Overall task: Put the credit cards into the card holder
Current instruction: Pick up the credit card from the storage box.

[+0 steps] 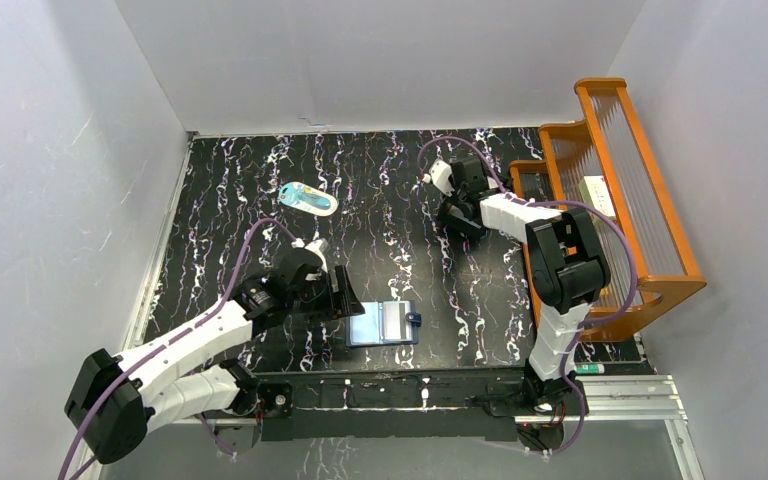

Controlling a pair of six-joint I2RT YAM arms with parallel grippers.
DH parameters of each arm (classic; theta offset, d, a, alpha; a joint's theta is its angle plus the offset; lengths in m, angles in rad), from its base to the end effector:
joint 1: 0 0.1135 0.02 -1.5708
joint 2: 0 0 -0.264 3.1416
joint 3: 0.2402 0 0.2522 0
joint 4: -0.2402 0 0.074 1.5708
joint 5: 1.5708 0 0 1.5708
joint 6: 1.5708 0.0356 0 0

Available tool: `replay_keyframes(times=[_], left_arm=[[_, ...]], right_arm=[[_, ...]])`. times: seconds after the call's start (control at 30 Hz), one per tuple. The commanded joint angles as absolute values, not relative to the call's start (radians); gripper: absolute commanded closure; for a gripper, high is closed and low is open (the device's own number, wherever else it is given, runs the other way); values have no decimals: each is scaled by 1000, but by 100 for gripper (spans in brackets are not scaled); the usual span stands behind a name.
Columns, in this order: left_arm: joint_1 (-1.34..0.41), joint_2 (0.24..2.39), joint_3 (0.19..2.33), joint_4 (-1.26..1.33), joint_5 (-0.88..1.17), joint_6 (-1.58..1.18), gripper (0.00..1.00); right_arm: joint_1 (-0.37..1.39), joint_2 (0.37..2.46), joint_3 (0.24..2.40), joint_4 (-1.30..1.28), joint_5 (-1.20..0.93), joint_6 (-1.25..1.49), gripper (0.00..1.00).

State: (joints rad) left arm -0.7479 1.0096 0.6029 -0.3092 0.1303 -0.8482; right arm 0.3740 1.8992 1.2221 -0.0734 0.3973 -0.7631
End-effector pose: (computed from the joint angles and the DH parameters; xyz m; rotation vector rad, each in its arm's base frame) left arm 0.1513 -0.1467 0.2235 -0.0506 2.4777 -0.9208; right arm 0.3884 0.1376 0.1838 -1.0828 2.0736 -0.6562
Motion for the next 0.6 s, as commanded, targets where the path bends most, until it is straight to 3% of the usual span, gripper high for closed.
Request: replay_keyframes(times=[0.0,0.13,0.43,0.57], left_arm=[[-744,1015,615,-304,150,-840,32],[-744,1013,612,-300,150,-843,32],[-744,1013,603,-288,154,-848,32],[-744,1016,599,-282,158,-850,32]], right_arm=[[362,1886,1265,6,425,-774,65],[361,1880,1274,7,432,-774,71],[360,1865,1288,-6,423,-772,74],[360,1872,1272,-4,400,-775,57]])
